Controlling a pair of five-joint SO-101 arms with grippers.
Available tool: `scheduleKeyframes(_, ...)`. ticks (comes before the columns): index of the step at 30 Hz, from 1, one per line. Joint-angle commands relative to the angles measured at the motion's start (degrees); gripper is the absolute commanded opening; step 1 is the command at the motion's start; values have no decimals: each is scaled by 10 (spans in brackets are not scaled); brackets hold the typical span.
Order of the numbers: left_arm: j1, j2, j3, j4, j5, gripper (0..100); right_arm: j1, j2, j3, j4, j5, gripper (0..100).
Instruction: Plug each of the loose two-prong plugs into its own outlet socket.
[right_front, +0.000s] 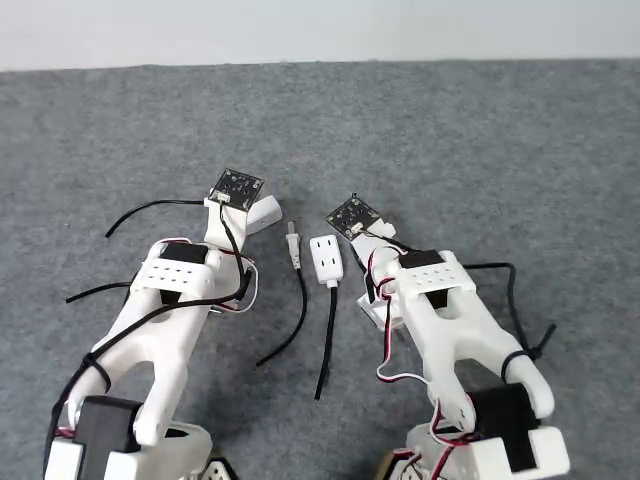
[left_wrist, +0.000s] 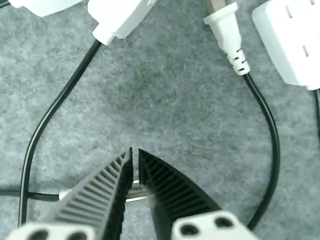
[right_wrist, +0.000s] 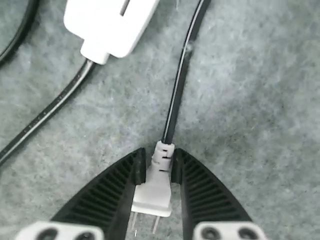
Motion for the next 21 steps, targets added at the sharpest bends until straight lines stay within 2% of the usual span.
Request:
scheduleKeyframes(1,-3,-14,-9,-12,-8,15,-2,15,-47,-2,4,98)
scheduleKeyframes(6,-4,-14,-8,-10,-8,15,0,97,-137,70,4,91)
scheduleKeyframes(10,-4,-18,-2,-11,-8,15,1,133,-177,100,-15,4)
scheduleKeyframes(14,-2,-19,0,-12,-8,15,18,124,-171,101,-47,10)
scheduleKeyframes(21,-3,-15,-4,-12,-5,14,22,33,-138,120,-50,8)
